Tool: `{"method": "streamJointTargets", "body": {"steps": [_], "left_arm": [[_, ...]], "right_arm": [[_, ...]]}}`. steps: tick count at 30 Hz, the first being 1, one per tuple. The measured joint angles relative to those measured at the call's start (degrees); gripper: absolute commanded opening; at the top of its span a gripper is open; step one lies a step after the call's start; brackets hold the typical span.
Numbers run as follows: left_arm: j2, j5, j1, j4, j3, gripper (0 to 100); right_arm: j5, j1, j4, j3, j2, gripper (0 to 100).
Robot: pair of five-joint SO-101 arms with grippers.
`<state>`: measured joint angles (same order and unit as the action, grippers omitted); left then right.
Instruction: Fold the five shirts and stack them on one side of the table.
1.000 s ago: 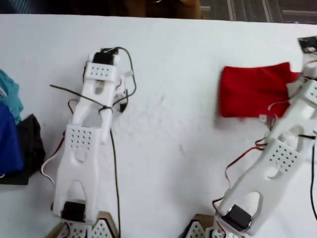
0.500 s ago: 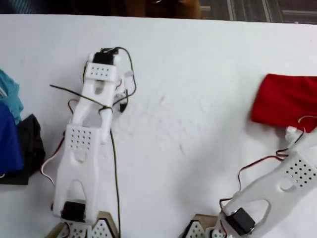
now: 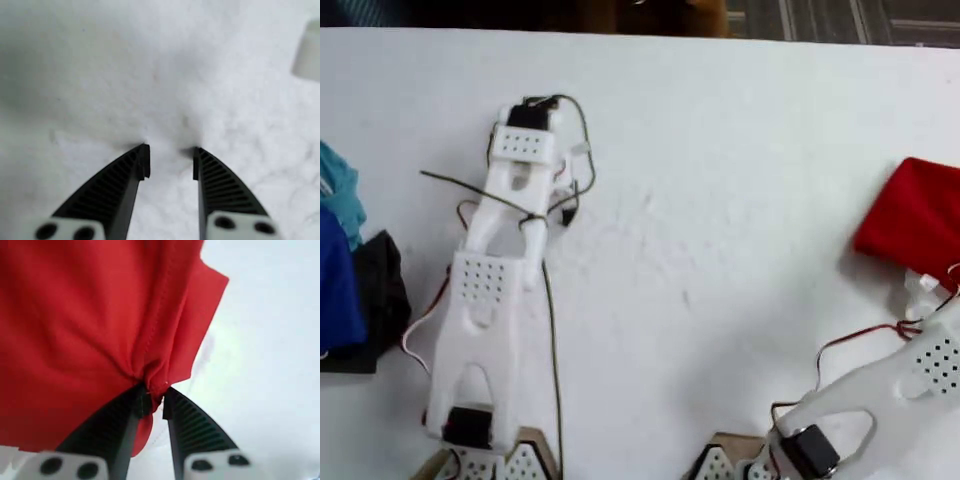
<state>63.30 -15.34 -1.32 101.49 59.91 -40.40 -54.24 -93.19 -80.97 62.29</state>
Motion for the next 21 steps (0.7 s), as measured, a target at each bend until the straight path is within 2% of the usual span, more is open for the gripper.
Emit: {"method": "streamJointTargets", "body": {"steps": [6,10,14,21], "left_arm": [[0.0,0.0,0.0,0.0,0.0,20],[0.0,0.0,0.0,0.0,0.0,20],[0.0,1.9,0.0,0.0,0.0,20],[-1.1,5.1,0.0,0.2,0.3,20]], "right_arm": [[0.1,0.3,0.5,-0.5,5.6,3.6],[-0.5,0.4,0.5,-1.6,7.6,16.0],[-5.2,0.5,-1.3,-2.8,6.9,27.7],[-7.9,0.6,-6.9,-10.4,1.8,26.5]]}}
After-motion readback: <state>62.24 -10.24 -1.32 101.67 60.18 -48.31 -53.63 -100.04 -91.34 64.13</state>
